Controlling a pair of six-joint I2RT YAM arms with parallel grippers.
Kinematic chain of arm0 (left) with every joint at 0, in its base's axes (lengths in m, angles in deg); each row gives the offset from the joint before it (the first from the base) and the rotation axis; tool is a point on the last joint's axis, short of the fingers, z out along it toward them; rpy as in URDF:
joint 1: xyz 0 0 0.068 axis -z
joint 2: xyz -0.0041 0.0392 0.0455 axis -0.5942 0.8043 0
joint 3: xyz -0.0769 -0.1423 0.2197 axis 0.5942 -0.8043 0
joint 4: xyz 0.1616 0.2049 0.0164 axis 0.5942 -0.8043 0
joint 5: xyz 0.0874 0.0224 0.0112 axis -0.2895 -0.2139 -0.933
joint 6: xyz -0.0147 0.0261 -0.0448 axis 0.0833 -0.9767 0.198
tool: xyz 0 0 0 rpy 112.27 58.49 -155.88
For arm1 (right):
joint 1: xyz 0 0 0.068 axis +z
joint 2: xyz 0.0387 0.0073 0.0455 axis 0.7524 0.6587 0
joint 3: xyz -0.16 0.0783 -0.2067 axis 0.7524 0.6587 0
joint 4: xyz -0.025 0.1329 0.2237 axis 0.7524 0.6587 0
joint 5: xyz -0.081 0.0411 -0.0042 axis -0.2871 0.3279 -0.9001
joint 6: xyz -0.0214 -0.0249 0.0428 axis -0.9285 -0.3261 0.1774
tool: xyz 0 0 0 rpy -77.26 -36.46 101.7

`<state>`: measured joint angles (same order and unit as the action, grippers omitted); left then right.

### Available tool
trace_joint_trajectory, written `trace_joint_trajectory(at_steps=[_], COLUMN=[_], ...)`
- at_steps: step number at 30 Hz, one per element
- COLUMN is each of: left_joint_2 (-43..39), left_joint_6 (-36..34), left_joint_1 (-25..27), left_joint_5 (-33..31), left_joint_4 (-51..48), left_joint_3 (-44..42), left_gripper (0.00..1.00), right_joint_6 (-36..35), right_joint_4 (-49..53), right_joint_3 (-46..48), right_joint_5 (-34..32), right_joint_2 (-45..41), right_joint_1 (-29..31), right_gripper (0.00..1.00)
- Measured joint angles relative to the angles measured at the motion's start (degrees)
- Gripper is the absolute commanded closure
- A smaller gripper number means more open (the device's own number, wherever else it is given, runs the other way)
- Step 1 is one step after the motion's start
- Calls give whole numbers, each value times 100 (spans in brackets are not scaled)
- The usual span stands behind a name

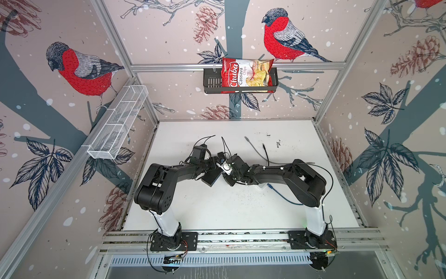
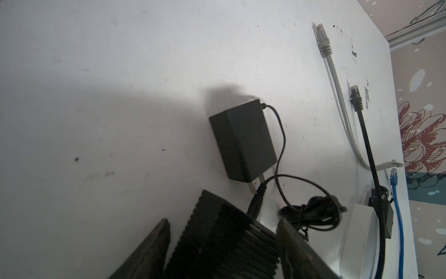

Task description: Insert the plug into the switch port

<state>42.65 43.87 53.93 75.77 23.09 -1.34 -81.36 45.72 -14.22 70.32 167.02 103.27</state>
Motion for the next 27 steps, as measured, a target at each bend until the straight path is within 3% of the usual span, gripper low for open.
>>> trace_joint_trajectory(at_steps=[11, 27], left_joint_2=[-166, -92], left_joint_6=[92, 39], left_joint_1=[68, 256], left_joint_5=[-404, -905], left_joint_4=[-737, -1025], left_joint_3=[157, 363], left_gripper=[31, 31], right_joint_6=[-105, 26], right_joint_4=[118, 216], right_joint_3=[-111, -275], right_joint_5=[-114, -691], right_joint_2=[33, 129], right_joint_1=[31, 63], right_gripper=[93, 92])
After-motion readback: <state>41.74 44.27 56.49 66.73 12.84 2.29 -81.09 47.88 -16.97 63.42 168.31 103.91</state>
